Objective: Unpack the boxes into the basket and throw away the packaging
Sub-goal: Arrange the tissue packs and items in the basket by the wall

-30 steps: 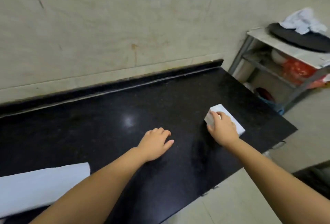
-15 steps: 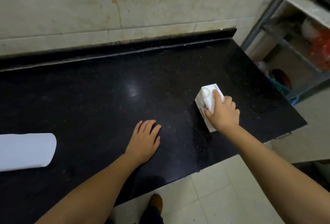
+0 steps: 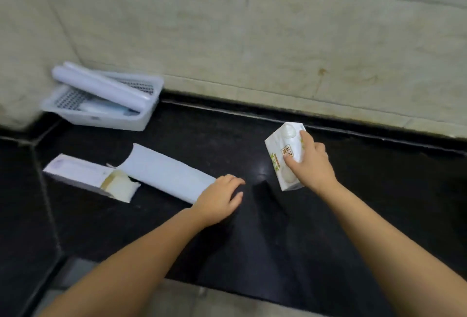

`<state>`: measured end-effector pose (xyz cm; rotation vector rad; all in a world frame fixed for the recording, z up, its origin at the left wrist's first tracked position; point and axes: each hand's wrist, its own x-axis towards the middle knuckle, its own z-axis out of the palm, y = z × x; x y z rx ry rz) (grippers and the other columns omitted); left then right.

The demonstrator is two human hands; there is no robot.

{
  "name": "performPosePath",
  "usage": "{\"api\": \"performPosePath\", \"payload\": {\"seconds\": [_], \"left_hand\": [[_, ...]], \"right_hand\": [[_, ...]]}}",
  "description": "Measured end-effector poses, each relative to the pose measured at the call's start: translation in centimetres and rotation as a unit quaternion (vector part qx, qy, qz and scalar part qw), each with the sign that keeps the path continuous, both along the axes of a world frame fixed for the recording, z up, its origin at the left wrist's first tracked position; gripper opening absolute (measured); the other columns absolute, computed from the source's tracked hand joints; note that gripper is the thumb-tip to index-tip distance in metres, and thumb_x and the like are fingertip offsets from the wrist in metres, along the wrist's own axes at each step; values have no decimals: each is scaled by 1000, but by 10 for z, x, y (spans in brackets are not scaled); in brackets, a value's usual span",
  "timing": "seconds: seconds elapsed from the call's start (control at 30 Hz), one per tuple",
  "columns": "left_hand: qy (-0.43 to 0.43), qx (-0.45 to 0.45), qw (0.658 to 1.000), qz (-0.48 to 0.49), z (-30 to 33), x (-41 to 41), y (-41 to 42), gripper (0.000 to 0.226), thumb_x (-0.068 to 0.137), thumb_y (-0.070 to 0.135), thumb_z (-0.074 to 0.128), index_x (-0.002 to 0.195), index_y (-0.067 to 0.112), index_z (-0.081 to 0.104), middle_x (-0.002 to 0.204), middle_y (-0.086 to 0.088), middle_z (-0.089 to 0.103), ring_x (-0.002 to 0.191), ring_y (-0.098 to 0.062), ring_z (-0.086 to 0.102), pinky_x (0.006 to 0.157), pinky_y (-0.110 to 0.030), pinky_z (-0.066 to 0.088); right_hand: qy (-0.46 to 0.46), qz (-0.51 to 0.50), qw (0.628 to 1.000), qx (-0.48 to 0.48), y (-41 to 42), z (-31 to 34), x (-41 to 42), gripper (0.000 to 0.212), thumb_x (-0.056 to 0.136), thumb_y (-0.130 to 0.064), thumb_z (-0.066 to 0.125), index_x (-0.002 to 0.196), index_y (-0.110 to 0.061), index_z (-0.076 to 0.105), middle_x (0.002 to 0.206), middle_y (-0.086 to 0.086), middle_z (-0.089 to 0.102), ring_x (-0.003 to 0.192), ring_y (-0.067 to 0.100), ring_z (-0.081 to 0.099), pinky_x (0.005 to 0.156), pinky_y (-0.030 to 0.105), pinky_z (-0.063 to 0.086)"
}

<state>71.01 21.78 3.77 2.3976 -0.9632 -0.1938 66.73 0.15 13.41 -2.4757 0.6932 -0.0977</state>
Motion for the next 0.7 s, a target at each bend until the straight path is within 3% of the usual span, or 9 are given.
{"api": "performPosePath", "payload": {"seconds": [0.17, 0.3, 0.4, 0.53, 0.7], "left_hand": [[5, -19, 988, 154, 21, 41, 178, 34, 95, 31, 44, 127, 21, 49, 129, 3, 53, 121, -14, 45, 101, -31, 39], [-16, 2, 971, 239, 35, 62, 316, 34, 94, 29, 45, 127, 20, 51, 125, 2, 57, 114, -14, 51, 91, -31, 44], [-23, 17, 955, 294, 42, 70, 404, 34, 93, 26, 48, 126, 17, 52, 118, -3, 58, 113, -18, 51, 94, -34, 44], [0, 17, 930, 367, 39, 79, 494, 33, 93, 24, 49, 125, 15, 53, 117, -4, 57, 112, -18, 51, 94, -33, 45], [30, 42, 901, 432, 18, 108, 566, 32, 93, 23, 48, 124, 18, 51, 116, -3, 56, 109, -19, 52, 90, -35, 47]], "right_hand": [[-18, 120, 993, 7, 152, 8, 71, 73, 85, -44, 55, 145, -29, 16, 137, 17, 37, 122, 37, 42, 101, 50, 40], [-33, 208, 977, 17, 280, 10, 115, 75, 84, -44, 56, 145, -29, 17, 135, 18, 39, 120, 35, 45, 97, 50, 44], [-30, 266, 963, 21, 362, 8, 143, 76, 82, -43, 57, 145, -27, 18, 139, 18, 38, 123, 36, 43, 98, 49, 43], [-15, 328, 943, 51, 445, -4, 176, 76, 83, -44, 59, 145, -23, 20, 144, 15, 37, 130, 32, 38, 104, 47, 38], [53, 349, 917, 184, 534, -33, 231, 74, 82, -42, 63, 143, -24, 23, 140, 13, 40, 124, 29, 44, 102, 38, 39]]}}
